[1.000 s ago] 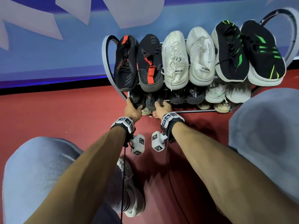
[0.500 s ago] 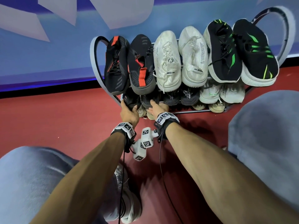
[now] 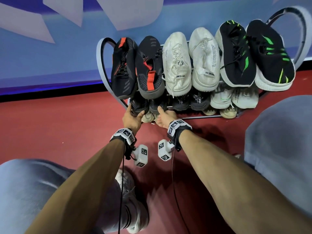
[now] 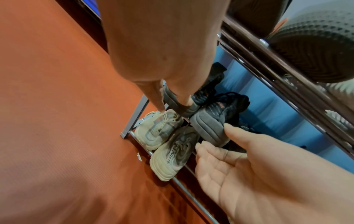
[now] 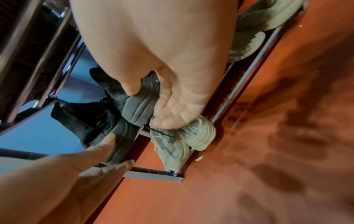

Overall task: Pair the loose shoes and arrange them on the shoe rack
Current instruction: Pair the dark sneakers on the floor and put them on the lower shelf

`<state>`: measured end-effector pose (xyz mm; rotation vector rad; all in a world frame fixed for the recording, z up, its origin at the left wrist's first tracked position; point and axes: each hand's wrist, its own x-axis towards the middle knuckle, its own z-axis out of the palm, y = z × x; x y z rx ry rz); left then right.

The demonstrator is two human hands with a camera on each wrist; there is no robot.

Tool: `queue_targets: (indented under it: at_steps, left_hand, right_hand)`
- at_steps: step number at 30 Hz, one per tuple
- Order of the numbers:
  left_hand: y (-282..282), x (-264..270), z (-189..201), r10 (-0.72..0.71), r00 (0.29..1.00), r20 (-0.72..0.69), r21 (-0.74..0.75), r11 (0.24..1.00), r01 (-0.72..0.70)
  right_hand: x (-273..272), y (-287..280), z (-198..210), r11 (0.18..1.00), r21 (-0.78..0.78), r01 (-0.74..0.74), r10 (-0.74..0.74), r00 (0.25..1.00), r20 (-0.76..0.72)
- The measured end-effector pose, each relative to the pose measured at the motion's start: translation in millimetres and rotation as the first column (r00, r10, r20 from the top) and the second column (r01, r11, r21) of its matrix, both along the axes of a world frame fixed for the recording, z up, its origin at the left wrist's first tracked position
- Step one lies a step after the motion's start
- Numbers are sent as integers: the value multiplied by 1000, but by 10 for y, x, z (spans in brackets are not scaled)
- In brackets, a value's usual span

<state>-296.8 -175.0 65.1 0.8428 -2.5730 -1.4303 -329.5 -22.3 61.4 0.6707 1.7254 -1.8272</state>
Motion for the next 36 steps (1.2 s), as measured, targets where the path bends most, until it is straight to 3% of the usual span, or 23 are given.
queue_targets:
  at_steps: [9,14,21,25,29,34,36]
  left_hand:
    - [-4,79,22,-1,996,90,-56,998,6]
    - [-21,66,90,-109,987,122,-117,985,123]
    - [7,107,55,-168,986,2,-118,979,168]
    - [-26,67,-144,-183,983,25,-121,975,185]
    - [-192,-26,-610,-193,979,66,-114,973,200]
    - [-173,-46,-460,-222,964,146,-172,954,246]
    - [-47,-15,-173,-213,955,206,-196,947,254]
  right_hand:
    - [60,21,-40,987,144,-66,80,992,-97]
    - [81,67,-59,998,67,-20,28,993,-112]
    - [64,-2,-92,979,123,-160,175,977,-125]
    - [71,80,-57,975,219,-46,74,989,-126]
    - [35,36,-51,970,235,-58,81,993,-88]
    - [50,92,36,953,283,-109,143,985,-101]
    - [65,80,46,931,330,-158,202,974,-102]
